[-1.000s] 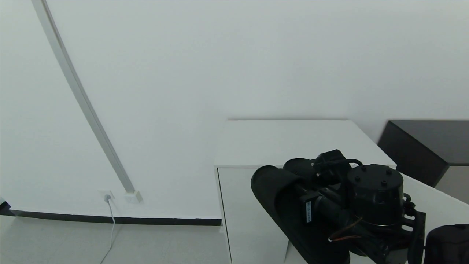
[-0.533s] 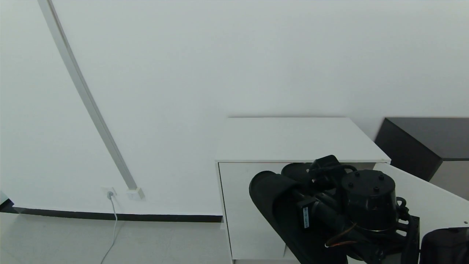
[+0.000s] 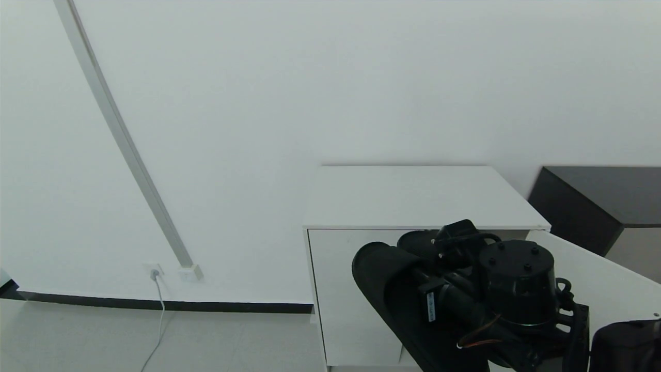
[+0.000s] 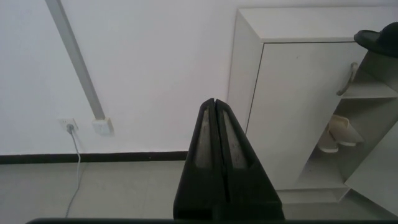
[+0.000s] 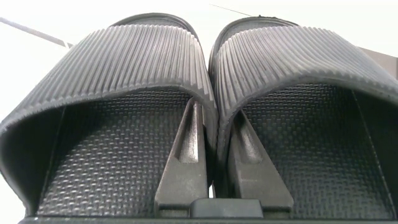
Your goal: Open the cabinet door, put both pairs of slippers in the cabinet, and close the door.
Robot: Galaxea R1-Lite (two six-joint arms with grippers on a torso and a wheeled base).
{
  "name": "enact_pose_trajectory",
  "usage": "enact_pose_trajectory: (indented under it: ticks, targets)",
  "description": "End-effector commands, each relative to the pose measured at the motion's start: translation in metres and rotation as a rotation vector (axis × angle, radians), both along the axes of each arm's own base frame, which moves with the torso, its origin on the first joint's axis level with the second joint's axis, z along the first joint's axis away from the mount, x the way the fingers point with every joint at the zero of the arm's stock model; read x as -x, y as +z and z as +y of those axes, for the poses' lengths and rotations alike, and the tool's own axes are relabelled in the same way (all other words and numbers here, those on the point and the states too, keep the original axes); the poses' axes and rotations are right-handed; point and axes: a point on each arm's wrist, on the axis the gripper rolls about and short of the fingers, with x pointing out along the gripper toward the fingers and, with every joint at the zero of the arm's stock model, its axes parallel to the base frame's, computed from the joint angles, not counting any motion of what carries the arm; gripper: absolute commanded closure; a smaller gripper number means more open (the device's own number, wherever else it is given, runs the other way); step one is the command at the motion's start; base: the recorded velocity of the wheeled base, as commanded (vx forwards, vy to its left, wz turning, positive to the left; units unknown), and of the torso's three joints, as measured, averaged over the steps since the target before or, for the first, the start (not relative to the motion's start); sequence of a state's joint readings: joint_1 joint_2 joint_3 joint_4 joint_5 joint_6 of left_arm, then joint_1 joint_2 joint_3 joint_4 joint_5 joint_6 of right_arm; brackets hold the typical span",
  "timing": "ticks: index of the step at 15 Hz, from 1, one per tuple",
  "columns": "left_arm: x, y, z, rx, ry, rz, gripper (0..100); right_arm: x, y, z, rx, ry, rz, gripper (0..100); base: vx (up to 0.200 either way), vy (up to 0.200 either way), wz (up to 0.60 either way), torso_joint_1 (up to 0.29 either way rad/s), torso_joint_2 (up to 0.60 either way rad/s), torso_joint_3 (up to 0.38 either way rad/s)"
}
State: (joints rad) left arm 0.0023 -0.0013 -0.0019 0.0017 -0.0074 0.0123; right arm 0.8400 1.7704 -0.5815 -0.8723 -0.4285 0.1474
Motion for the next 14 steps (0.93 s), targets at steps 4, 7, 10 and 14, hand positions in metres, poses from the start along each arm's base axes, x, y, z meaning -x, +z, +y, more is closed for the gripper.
enact_pose_trajectory:
  ticks: [4,7,10,14]
  targets:
    - [0.000,0.000,0.000,0.000,0.001,0.001,100,0.002,0.003,0.000,-0.003,-0.005,-0.011,100,0.000,-0.200,0.00,0.005,0.00,0.002]
    - [0.000,0.000,0.000,0.000,0.001,0.001,100,0.005,0.005,0.002,-0.008,0.004,-0.016,100,0.000,-0.200,0.00,0.004,0.00,0.004]
    - [0.000,0.000,0.000,0.000,0.001,0.001,100,0.008,0.008,0.000,-0.017,0.007,-0.023,100,0.000,-0.200,0.00,0.001,0.00,0.004]
    - [0.000,0.000,0.000,0.002,0.001,0.001,100,0.012,0.008,-0.001,-0.013,0.018,-0.019,100,0.000,-0.050,0.00,0.001,0.00,0.001]
